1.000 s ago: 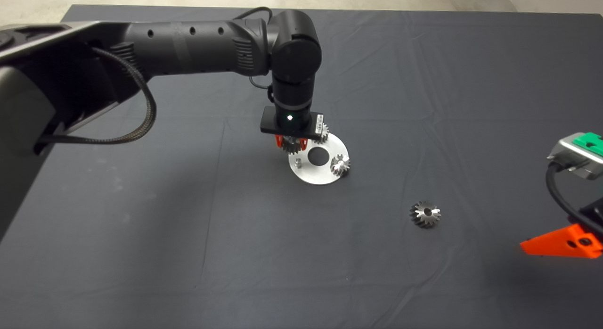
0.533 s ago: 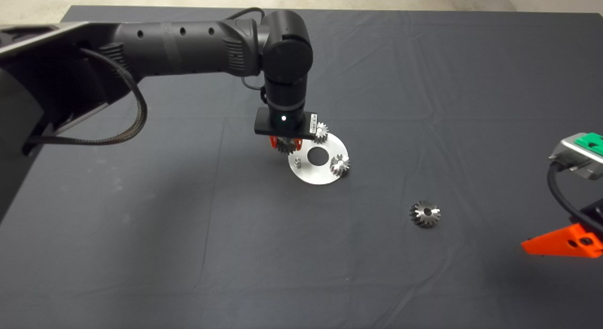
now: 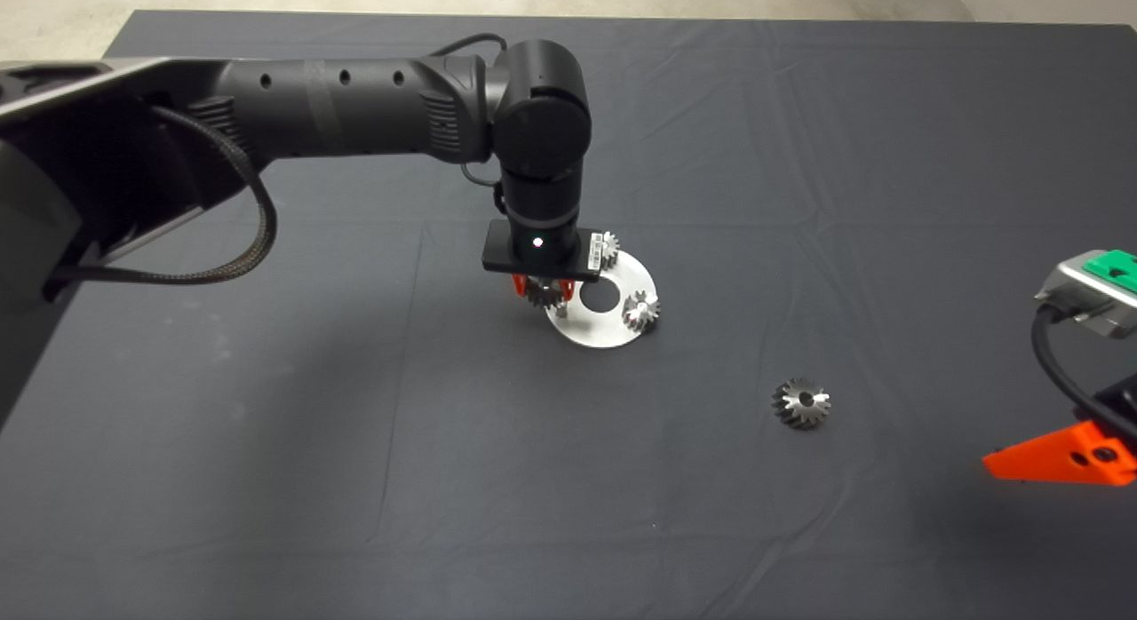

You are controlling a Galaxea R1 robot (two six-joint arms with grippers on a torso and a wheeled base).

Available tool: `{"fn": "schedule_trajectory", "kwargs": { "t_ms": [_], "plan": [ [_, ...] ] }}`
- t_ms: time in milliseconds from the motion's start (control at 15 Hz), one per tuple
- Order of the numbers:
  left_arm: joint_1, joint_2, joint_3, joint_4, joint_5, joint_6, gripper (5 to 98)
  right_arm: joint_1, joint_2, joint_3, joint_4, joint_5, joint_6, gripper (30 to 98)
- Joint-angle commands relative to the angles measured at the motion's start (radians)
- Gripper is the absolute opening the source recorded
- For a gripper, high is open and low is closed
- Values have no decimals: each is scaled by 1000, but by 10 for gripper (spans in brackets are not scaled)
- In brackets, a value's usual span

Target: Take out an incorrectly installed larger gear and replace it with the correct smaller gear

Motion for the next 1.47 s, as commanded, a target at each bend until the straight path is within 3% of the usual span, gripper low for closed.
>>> {"fn": "schedule_trajectory", "kwargs": {
  "t_ms": [0,1400],
  "plan": [
    [15,4,2,11,78,4,338,18,5,2,29,0,7,924],
    [23,53,-57,19,74,18,337,18,3,2,30,0,7,924]
  ]
}}
